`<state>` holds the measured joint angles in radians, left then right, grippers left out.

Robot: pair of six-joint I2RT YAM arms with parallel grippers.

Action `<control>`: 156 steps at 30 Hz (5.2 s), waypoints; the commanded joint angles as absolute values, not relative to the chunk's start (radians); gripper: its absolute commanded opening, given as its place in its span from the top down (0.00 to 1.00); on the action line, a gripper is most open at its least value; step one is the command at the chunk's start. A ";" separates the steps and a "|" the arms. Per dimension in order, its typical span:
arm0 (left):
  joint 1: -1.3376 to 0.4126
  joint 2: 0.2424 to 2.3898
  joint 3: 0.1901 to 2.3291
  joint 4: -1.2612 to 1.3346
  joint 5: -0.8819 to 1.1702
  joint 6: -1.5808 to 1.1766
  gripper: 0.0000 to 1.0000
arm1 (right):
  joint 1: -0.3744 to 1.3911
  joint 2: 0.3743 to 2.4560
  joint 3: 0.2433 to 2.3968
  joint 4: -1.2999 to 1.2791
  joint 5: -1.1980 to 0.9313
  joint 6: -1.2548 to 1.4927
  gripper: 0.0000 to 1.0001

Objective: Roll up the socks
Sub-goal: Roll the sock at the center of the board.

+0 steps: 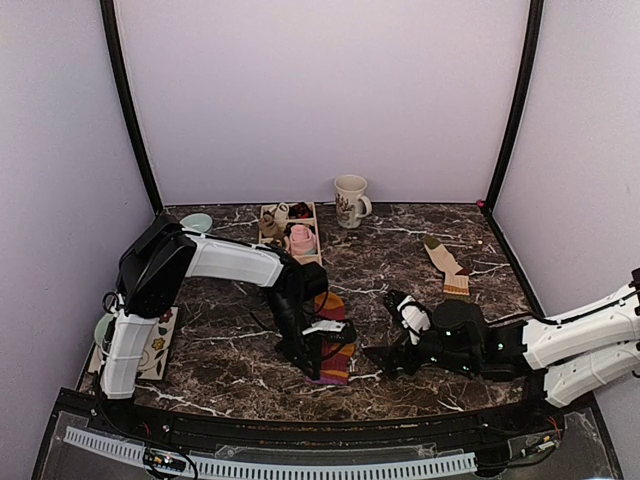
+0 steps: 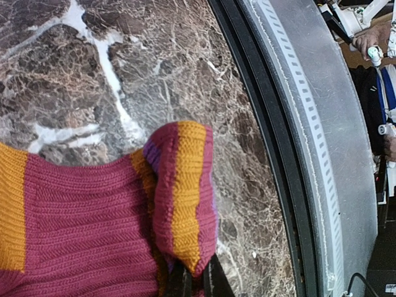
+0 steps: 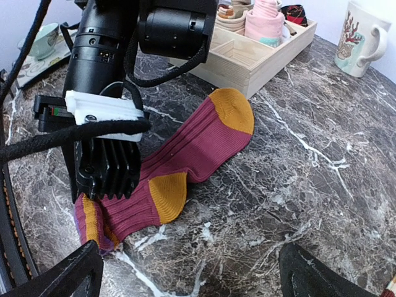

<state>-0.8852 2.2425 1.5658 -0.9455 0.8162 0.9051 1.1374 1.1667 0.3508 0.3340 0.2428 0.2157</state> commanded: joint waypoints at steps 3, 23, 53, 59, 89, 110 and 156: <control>-0.884 2.301 1.542 -1.014 0.733 0.892 1.00 | 1.129 1.127 0.378 0.273 0.372 0.171 0.04; -0.877 2.313 1.532 -1.003 0.714 0.861 1.00 | 1.289 1.230 0.418 0.369 0.205 0.006 0.44; -0.870 2.321 1.546 -1.015 0.708 0.864 1.00 | 1.323 1.732 0.540 0.684 0.095 -0.228 0.61; -0.868 2.321 1.545 -1.014 0.705 0.861 1.00 | 1.322 1.753 0.513 0.694 0.084 -0.197 0.63; -0.836 2.261 1.540 -0.990 0.682 0.802 0.39 | 1.276 1.855 0.459 0.630 -0.026 -0.040 0.98; -0.741 1.763 1.032 -0.567 0.531 0.684 0.39 | 1.220 1.885 0.409 0.672 -0.176 0.184 1.00; -0.963 2.012 1.223 -0.572 0.522 0.812 1.00 | 1.022 1.799 0.288 0.906 -0.328 0.501 0.55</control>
